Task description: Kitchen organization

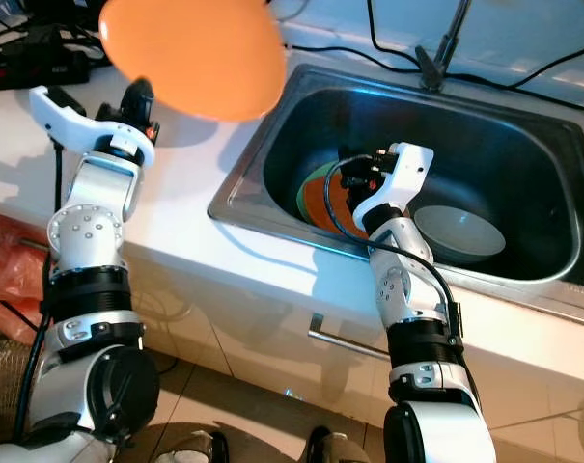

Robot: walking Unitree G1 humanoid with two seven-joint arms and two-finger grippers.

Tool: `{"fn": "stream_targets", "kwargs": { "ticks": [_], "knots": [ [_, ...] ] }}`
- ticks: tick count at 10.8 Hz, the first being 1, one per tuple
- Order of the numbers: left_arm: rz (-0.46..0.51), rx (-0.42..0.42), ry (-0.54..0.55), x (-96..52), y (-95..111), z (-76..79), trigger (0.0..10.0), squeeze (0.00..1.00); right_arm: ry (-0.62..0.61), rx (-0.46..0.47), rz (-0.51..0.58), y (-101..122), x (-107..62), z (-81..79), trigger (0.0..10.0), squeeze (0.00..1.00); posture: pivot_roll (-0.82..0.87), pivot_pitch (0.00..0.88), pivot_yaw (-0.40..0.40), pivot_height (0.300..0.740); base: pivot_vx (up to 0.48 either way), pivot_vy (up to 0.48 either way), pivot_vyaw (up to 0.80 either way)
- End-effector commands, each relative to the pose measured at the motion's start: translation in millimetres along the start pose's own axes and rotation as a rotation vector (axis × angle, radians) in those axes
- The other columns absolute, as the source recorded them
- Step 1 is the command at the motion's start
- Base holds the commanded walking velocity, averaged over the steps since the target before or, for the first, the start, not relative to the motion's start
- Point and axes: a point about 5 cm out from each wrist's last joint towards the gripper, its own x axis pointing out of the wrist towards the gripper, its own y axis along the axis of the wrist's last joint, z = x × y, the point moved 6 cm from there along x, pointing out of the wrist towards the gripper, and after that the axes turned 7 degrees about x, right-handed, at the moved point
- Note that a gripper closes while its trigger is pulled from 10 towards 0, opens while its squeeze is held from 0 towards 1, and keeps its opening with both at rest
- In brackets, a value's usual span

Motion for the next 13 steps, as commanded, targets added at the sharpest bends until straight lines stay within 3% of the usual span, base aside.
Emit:
{"fn": "stream_targets", "kwargs": {
  "ticks": [1, 3, 4, 7, 10, 11, 12, 13],
  "knots": [
    [0.026, 0.01, -0.089, -0.1, 5, 21.7, 10.0, 0.0, -0.001, -0.009, 0.003, 4, 0.9, 0.5, 10.0, 0.0, 0.03, 0.125, -0.042, 0.74, 0.0, 0.0, 0.0],
    [0.011, 0.023, -0.116, -2.1, -2, 26.8, 10.0, 0.0, 0.002, -0.003, 0.004, 4, 1.0, 0.0, 10.0, 0.0, 0.03, 0.124, -0.04, 0.74, 0.0, 0.0, 0.0],
    [0.004, 0.024, -0.121, -2.2, -5, 28.2, 10.0, 0.0, 0.003, 0.001, 0.005, 4, 1.2, -0.4, 10.0, 1.0, 0.03, 0.123, -0.039, 0.74, 0.0, 0.0, 0.0],
    [-0.086, 0.059, -0.17, -5.2, -30, 34.6, 10.0, 0.0, 0.007, 0.031, 0.02, 8, 2.4, -1.8, 10.0, 1.0, 0.02, 0.118, -0.034, 0.74, 0.0, 0.0, 0.0],
    [-0.122, 0.089, -0.221, -7.8, -38, 42.9, 10.0, 0.0, 0.003, 0.053, 0.024, 8, 1.8, -0.6, 10.0, 1.0, 0.02, 0.109, -0.029, 0.74, 0.0, 0.0, 0.0],
    [-0.125, 0.098, -0.228, -8.5, -38, 43.4, 10.0, 0.0, -0.001, 0.056, 0.024, 9, 2.1, 0.1, 10.0, 0.61, 0.02, 0.105, -0.028, 0.74, 0.0, 0.0, 0.0],
    [-0.127, 0.111, -0.233, -9.4, -37, 42.5, 10.0, 0.0, -0.002, 0.062, 0.026, 9, 2.4, 0.3, 10.0, 0.0, 0.03, 0.102, -0.028, 0.74, 0.0, 0.0, 0.0],
    [-0.127, 0.125, -0.234, -9.9, -37, 41.4, 10.0, 0.0, 0.0, 0.074, 0.029, 9, 2.5, 0.1, 10.0, 0.0, 0.03, 0.099, -0.027, 0.74, 0.0, 0.0, 0.0]
  ]
}}
